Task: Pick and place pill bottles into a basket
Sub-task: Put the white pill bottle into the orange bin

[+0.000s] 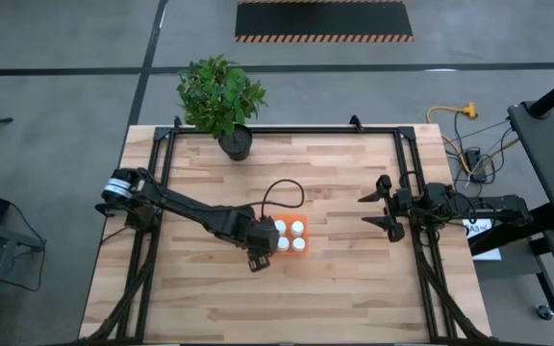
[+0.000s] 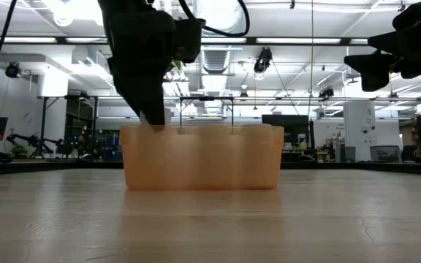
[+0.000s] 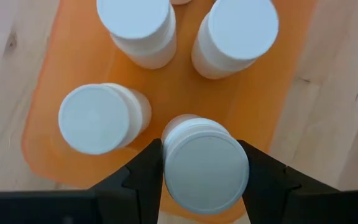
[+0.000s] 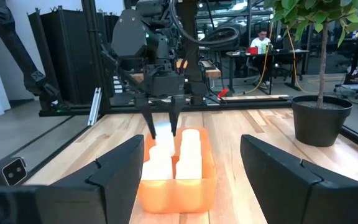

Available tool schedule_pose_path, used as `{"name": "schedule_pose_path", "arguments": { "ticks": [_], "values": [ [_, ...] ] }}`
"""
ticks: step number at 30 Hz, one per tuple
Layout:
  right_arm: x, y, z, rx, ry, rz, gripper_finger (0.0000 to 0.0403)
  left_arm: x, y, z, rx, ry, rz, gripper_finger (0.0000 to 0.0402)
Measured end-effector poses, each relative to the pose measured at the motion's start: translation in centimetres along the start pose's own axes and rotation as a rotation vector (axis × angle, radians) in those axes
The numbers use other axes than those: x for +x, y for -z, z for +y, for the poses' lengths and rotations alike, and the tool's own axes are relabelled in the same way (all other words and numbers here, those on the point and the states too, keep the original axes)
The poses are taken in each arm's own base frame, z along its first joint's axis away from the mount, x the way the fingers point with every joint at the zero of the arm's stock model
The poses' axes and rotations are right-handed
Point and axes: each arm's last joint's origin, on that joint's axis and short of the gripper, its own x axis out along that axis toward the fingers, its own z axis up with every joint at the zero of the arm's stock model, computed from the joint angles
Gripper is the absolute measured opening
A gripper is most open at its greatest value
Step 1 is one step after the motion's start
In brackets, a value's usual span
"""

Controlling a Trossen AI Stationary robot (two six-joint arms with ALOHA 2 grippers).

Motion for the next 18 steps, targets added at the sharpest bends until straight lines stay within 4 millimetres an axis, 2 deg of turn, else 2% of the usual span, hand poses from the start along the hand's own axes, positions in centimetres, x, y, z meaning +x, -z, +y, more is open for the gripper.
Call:
{"name": "schedule_pose_path", "arguments": {
  "ticks": [7, 18],
  "values": [
    [0.0, 0.0, 0.0, 0.0, 0.0, 0.0, 0.0251, 0.0, -0.4, 0.0, -0.009, 0.019, -0.032, 0.0153],
    [0.0, 0.0, 0.0, 0.0, 0.0, 0.0, 0.0254, 2.1, -0.3, -0.3, -0.005, 0.025, 0.031, 0.0153]
  ]
}}
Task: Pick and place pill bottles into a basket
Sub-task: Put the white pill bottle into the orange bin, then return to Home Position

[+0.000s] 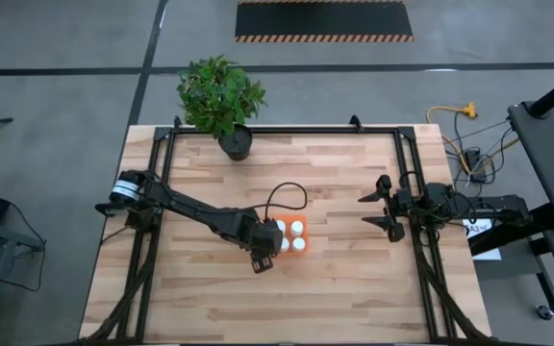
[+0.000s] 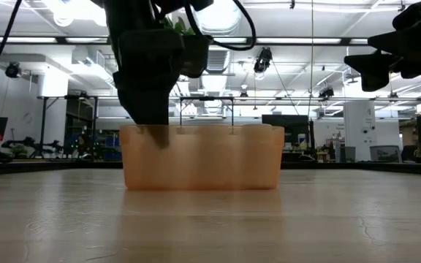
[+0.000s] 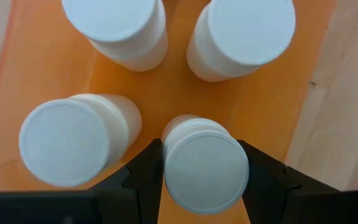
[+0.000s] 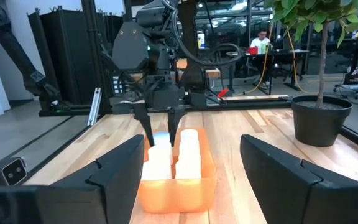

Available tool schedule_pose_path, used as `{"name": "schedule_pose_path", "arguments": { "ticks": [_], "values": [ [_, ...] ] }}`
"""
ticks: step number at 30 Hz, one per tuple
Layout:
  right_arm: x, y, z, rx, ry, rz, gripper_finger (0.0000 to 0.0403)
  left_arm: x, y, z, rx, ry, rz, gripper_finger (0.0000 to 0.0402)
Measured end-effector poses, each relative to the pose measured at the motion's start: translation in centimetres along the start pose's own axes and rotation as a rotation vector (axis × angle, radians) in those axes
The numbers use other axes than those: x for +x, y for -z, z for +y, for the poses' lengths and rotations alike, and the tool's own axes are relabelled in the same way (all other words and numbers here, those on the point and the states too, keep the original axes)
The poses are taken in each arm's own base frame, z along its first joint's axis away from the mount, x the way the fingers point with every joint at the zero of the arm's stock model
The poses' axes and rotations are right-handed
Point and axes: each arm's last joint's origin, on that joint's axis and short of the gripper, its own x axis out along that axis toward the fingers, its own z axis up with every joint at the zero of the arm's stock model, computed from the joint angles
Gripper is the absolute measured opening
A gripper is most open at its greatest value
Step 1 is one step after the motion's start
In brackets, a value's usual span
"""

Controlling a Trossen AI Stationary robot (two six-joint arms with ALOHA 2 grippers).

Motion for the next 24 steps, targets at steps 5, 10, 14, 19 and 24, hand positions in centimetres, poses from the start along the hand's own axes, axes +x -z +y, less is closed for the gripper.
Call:
{"name": "schedule_pose_path", "arguments": {
  "ticks": [5, 10, 14, 19, 24],
  "values": [
    [0.0, 0.0, 0.0, 0.0, 0.0, 0.0, 0.0255, 0.0, -0.1, 0.1, -0.002, 0.0, 0.0, 0.0152],
    [0.0, 0.0, 0.0, 0.0, 0.0, 0.0, 0.025, 0.0, -0.1, 0.1, -0.004, -0.001, 0.0, 0.0152],
    [0.0, 0.0, 0.0, 0.0, 0.0, 0.0, 0.0249, 0.1, -0.1, 0.1, -0.004, -0.002, 0.001, 0.0187],
    [0.0, 0.0, 0.0, 0.0, 0.0, 0.0, 0.0253, -0.3, -0.1, 0.1, -0.004, 0.002, -0.005, 0.025],
    [0.0, 0.0, 0.0, 0.0, 0.0, 0.0, 0.0256, -1.3, -0.3, 0.2, -0.006, 0.019, -0.029, 0.0264]
  ]
}}
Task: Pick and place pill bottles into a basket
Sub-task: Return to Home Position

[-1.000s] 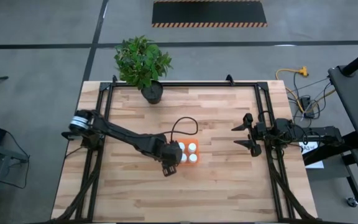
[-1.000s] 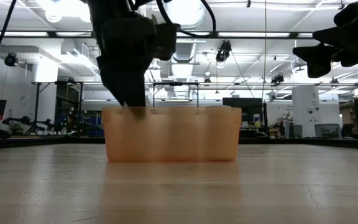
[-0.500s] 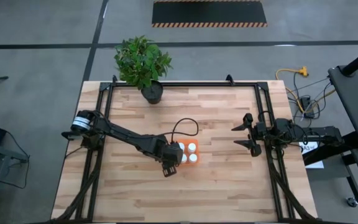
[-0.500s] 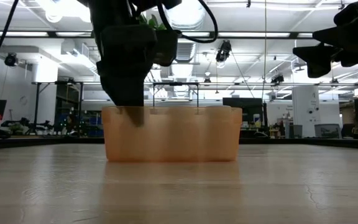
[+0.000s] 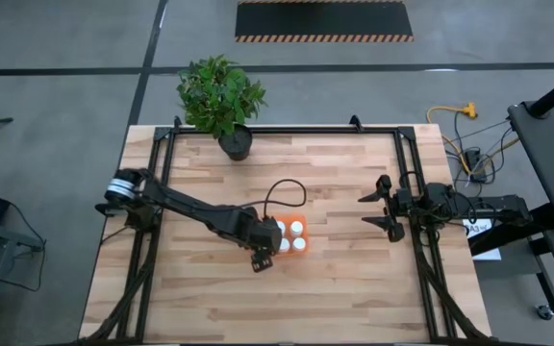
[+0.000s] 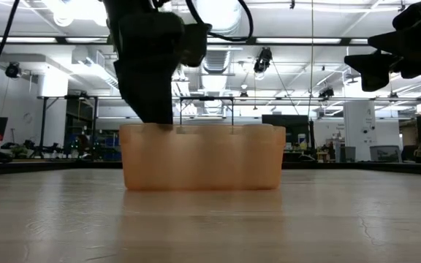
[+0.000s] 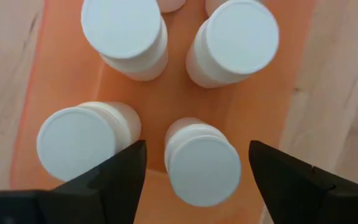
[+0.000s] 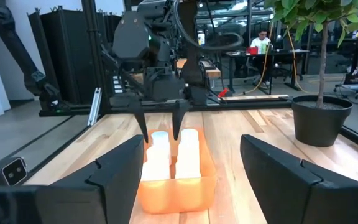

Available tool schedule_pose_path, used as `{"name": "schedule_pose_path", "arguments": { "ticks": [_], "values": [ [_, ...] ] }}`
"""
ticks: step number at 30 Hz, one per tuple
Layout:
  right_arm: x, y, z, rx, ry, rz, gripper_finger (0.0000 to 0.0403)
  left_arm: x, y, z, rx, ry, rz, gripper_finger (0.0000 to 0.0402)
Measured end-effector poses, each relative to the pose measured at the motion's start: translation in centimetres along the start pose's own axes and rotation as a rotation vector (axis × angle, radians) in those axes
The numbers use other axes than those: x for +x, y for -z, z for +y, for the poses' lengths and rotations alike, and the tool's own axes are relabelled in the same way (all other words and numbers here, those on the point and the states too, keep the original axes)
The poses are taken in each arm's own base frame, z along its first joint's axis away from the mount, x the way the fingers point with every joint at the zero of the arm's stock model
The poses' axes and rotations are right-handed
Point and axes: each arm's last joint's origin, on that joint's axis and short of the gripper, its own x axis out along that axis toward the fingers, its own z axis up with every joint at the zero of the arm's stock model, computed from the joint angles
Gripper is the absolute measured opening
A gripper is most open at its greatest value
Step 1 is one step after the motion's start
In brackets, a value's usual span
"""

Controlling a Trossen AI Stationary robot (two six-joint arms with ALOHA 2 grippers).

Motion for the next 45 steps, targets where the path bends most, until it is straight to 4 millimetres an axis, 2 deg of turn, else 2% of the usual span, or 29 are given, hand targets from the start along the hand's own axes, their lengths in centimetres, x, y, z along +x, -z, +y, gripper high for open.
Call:
{"name": "schedule_pose_path", "arguments": {
  "ticks": [4, 9, 20, 26, 29, 33, 38, 41, 45],
  "values": [
    [0.0, 0.0, 0.0, 0.0, -0.001, 0.001, 0.0251, -1.1, -0.1, 0.1, -0.002, 0.015, -0.023, 0.0265],
    [0.0, 0.0, 0.0, 0.0, 0.0, 0.0, 0.0249, -3.4, -0.3, 0.3, -0.006, 0.051, -0.078, 0.0267],
    [0.0, 0.0, 0.0, 0.0, -0.001, 0.0, 0.0254, -10.4, 0.0, 1.3, -0.033, 0.171, -0.251, 0.0267],
    [0.0, 0.0, 0.0, 0.0, -0.001, 0.0, 0.0249, -12.5, 0.2, 1.7, -0.04, 0.212, -0.312, 0.0267],
    [0.0, 0.0, 0.0, 0.0, -0.001, -0.001, 0.0251, -12.9, 0.0, 1.8, -0.035, 0.204, -0.373, 0.0267],
    [0.0, 0.0, 0.0, 0.0, -0.001, 0.0, 0.0255, -13.4, -1.1, 1.2, 0.062, 0.167, -0.557, 0.0267],
    [0.0, 0.0, 0.0, 0.0, -0.001, 0.0, 0.0254, -14.1, -2.4, 0.3, 0.289, 0.349, -0.712, 0.0267],
    [0.0, 0.0, 0.0, 0.0, 0.0, 0.0, 0.0251, -13.4, -2.8, 0.7, 0.32, 0.434, -0.75, 0.0267],
    [0.0, 0.0, 0.0, 0.0, 0.0, 0.0, 0.0249, -11.0, -2.4, 2.5, 0.268, 0.406, -0.721, 0.0268]
  ]
}}
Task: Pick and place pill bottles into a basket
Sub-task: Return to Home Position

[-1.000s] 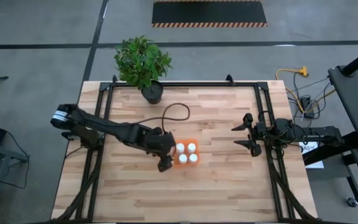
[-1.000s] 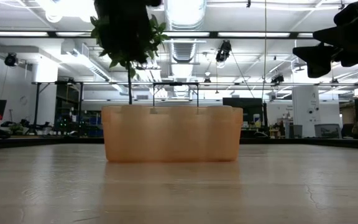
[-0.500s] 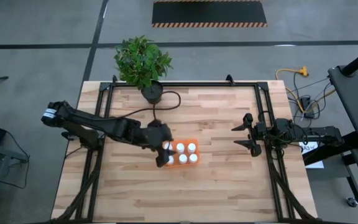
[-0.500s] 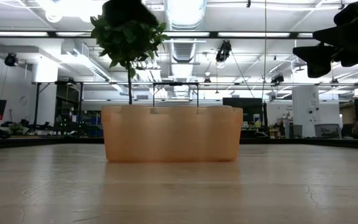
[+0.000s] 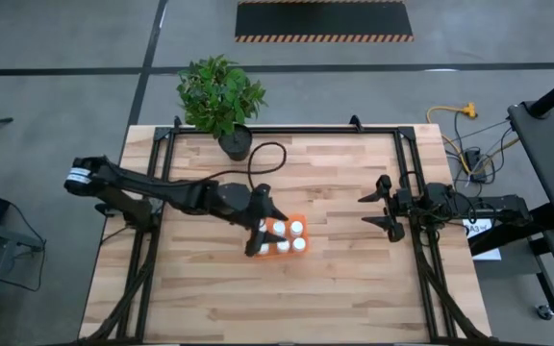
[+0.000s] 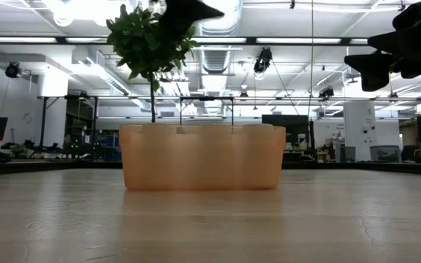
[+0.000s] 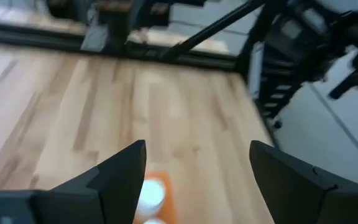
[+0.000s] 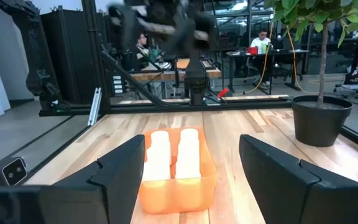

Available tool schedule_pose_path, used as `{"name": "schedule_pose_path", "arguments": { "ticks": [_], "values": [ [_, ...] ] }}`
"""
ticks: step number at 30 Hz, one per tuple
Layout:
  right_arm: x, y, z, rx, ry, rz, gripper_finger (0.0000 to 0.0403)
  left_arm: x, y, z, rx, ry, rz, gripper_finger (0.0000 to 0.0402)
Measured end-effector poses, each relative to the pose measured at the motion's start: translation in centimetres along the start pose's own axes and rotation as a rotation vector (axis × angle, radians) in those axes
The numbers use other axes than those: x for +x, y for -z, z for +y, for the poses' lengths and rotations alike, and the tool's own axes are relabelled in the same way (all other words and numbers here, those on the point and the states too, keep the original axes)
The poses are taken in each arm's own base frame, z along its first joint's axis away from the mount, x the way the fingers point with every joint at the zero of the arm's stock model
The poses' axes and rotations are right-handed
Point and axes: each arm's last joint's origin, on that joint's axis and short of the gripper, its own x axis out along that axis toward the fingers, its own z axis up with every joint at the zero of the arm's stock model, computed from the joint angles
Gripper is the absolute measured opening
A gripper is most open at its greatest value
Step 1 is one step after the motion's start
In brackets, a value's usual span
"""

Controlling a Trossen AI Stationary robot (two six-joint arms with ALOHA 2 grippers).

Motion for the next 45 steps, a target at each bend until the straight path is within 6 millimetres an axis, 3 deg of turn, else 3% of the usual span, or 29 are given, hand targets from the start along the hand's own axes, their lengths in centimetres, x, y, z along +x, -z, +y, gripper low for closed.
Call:
{"name": "schedule_pose_path", "arguments": {
  "ticks": [5, 12, 18, 21, 26, 35, 45],
  "values": [
    [0.0, 0.0, 0.0, 0.0, 0.0, 0.0, 0.0253, -0.8, 1.7, 2.2, -0.025, -0.047, -0.016, 0.0268],
    [0.0, 0.0, 0.0, 0.0, -0.001, 0.002, 0.0254, -6.8, 2.6, 2.9, -0.049, -0.07, -0.165, 0.0268],
    [0.1, 0.0, 0.0, 0.001, 0.002, 0.007, 0.0249, -13.0, 6.1, 3.4, -0.003, -0.183, -0.354, 0.0268],
    [0.1, 0.1, 0.0, 0.001, 0.002, 0.01, 0.0251, -14.8, 7.9, 3.4, 0.002, -0.173, -0.413, 0.0268],
    [0.1, 0.1, 0.0, 0.001, 0.001, 0.012, 0.0256, -16.1, 10.5, 3.6, 0.003, -0.164, -0.477, 0.0267],
    [0.1, 0.1, 0.0, 0.001, 0.001, 0.012, 0.0249, -17.9, 11.4, 3.4, 0.014, -0.113, -0.68, 0.0267],
    [0.1, 0.1, 0.0, 0.001, 0.001, 0.012, 0.0255, -23.3, 11.3, 2.4, 0.082, -0.072, -1.008, 0.0267]
  ]
}}
